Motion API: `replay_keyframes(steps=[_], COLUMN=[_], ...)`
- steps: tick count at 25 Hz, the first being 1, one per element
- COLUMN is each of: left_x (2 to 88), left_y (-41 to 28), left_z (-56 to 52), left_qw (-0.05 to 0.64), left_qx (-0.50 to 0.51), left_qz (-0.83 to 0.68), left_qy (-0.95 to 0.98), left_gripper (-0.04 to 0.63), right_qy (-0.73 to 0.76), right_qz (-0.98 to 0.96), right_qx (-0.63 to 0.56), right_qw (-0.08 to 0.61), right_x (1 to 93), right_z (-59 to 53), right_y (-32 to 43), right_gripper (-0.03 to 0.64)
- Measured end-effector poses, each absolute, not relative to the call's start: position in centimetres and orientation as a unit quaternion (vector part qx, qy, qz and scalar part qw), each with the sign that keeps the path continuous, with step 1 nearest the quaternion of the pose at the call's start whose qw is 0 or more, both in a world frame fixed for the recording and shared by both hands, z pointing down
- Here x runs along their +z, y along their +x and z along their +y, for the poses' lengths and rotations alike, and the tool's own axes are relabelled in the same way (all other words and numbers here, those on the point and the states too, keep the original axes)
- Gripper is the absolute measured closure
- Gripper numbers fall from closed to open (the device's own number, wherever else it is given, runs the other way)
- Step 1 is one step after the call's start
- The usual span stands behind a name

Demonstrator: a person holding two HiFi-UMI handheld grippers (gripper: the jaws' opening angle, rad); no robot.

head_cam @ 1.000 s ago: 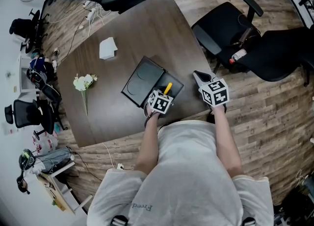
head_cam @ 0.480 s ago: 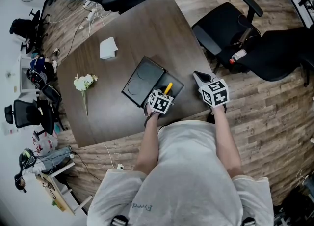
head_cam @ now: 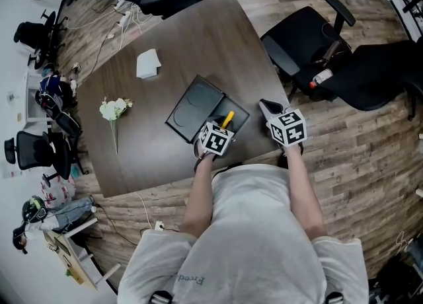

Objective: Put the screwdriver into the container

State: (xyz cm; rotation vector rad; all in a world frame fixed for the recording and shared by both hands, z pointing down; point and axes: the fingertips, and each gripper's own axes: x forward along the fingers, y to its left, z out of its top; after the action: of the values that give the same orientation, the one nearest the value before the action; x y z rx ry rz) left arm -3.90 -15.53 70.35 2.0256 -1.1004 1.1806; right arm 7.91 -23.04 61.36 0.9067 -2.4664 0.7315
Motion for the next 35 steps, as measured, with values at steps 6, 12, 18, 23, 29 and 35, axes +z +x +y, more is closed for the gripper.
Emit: replay_keyframes(steps=[6,12,18,23,29,35], left_x=[68.3,66.4,64.5,63.9,63.1,62.9], left_y=[-4.5,-5.8,-7.4,-10.8,-14.2,-14.4], left_z=[-15.3,-14.9,-13.5,-13.4,-14.0,-14.1], left_qw=[0.277,0.272,0.252,0.239,0.24,0.235], left_qx=[0.394,0.335,0.322,0.306,0.277,0.267], left_qz=[-0.427,-0.44,-0.411,-0.403,-0.407,-0.394], left_qy=[0.765,0.788,0.815,0.829,0.837,0.847], left_gripper=[0.436,0.436,0.436,0.436,0.436,0.436], right_qy=[0.332,0.348,0.388,0.431,0.449,0.458], right_qz=[-0.879,-0.872,-0.855,-0.84,-0.831,-0.827], right_qx=[0.269,0.272,0.291,0.29,0.291,0.286], right_qw=[0.209,0.209,0.185,0.159,0.152,0.157], right_x=[61.8,62.2,62.6,62.5,62.6,62.2], right_z=[-22.1,-21.0,-20.8,-19.8,-17.4,-15.3], right_y=[7.2,5.7,4.8,3.9,2.2,1.6], right_gripper=[0.615,0.615,0.615,0.615,0.615,0.615])
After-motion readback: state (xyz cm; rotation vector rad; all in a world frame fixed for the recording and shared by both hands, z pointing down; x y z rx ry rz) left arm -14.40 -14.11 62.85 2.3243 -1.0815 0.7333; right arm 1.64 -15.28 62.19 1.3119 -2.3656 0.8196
